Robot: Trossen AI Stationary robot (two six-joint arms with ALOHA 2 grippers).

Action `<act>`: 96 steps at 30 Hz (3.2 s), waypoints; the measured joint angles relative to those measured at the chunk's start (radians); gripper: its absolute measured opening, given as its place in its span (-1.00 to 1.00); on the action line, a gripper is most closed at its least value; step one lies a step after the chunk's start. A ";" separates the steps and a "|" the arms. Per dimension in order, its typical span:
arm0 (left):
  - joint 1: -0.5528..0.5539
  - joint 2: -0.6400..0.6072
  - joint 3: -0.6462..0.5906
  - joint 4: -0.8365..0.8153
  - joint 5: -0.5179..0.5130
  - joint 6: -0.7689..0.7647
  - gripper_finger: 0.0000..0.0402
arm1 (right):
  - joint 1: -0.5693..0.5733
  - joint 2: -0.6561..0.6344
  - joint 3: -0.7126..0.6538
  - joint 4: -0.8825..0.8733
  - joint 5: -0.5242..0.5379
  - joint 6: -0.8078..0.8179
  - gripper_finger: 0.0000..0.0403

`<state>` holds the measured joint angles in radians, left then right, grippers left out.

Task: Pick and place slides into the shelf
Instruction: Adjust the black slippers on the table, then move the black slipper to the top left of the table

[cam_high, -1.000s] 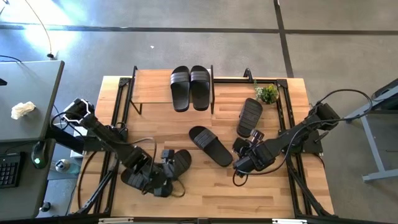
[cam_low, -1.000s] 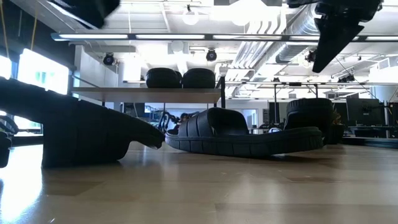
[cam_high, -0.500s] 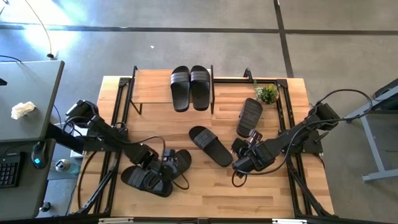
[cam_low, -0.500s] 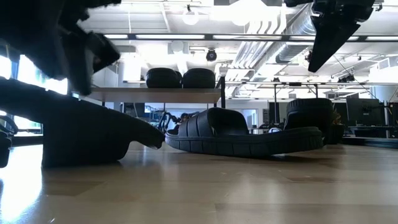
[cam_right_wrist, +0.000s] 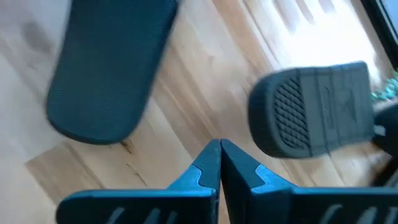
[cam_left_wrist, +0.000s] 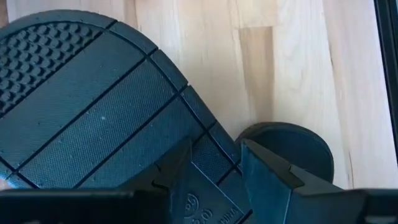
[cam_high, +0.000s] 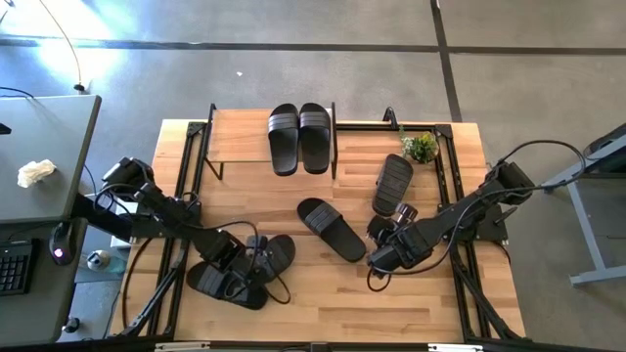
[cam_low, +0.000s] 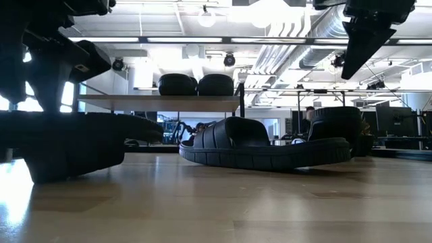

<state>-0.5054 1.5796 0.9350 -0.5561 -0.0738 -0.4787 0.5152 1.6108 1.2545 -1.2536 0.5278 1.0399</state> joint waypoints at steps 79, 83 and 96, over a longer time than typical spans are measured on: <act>-0.031 -0.055 -0.005 0.166 -0.081 -0.024 -0.37 | -0.118 0.000 -0.316 0.139 0.268 -0.001 -0.70; -0.032 -0.055 -0.005 0.166 -0.096 -0.025 -0.37 | -0.103 0.000 -0.240 0.089 0.303 0.078 -0.72; -0.031 -0.055 -0.004 0.230 -0.125 -0.025 -0.37 | -0.048 0.000 0.184 -0.319 0.335 0.381 -0.74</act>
<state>-0.5365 1.5242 0.9306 -0.3265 -0.1989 -0.5037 0.4675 1.6111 1.4387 -1.5730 0.8628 1.4208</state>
